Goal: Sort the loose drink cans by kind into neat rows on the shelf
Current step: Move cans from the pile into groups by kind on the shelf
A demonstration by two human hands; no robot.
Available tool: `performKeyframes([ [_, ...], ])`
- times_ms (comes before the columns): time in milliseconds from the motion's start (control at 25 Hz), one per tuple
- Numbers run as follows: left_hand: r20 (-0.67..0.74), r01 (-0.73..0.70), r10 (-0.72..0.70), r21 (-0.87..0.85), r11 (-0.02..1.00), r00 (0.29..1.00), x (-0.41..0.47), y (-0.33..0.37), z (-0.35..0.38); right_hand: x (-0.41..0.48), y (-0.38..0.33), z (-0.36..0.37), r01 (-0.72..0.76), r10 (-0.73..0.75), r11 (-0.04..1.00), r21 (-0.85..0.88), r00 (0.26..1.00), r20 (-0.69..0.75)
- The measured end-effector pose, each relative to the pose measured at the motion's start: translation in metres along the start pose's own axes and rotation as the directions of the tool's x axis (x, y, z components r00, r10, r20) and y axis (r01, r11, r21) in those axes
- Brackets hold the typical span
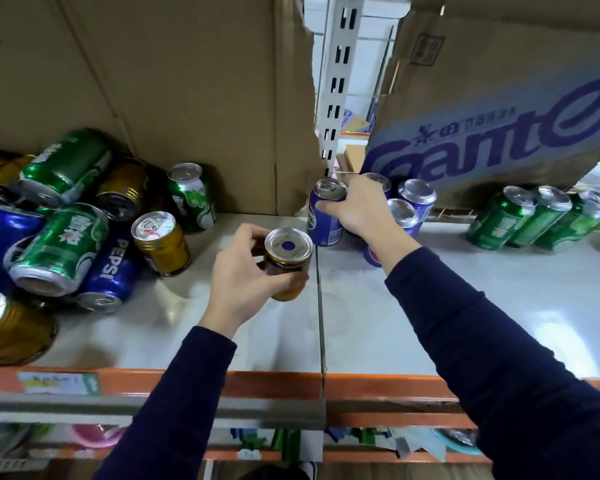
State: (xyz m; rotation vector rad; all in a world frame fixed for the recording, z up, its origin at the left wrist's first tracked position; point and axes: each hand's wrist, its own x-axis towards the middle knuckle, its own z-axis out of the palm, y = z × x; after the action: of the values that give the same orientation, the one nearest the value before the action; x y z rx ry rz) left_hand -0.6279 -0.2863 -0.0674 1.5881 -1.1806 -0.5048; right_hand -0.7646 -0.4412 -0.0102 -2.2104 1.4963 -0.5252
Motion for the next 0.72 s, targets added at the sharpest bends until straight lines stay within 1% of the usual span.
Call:
performKeyframes([
  [120,0.024,-0.033,0.034,-0.029,0.999,0.999,0.004,0.005,0.007,-0.008,0.009,-0.017,0.065,-0.059,0.995,0.080,0.995,-0.076],
  [240,0.056,-0.119,0.122,-0.040,0.992,0.991,0.008,0.024,0.020,-0.022,0.023,-0.040,0.133,-0.086,0.957,0.258,0.979,-0.185],
  [280,0.061,-0.148,0.151,-0.056,0.987,0.987,0.010,0.032,0.026,-0.027,0.030,-0.048,0.157,-0.092,0.945,0.288,0.969,-0.228],
  [400,0.055,-0.211,0.219,-0.134,0.968,0.974,0.016,0.062,0.047,-0.038,0.060,-0.069,0.199,-0.098,0.949,0.244,0.923,-0.373],
  [440,0.060,-0.234,0.246,-0.158,0.959,0.967,0.018,0.072,0.056,-0.041,0.072,-0.075,0.206,-0.103,0.953,0.222,0.910,-0.401],
  [600,0.067,-0.297,0.317,-0.216,0.930,0.946,0.023,0.107,0.097,-0.054,0.128,-0.095,0.217,-0.151,0.968,0.128,0.906,-0.396],
  [720,0.095,-0.315,0.341,-0.215,0.925,0.935,0.014,0.127,0.144,-0.071,0.194,-0.115,0.147,-0.135,0.989,0.001,0.910,-0.392],
])
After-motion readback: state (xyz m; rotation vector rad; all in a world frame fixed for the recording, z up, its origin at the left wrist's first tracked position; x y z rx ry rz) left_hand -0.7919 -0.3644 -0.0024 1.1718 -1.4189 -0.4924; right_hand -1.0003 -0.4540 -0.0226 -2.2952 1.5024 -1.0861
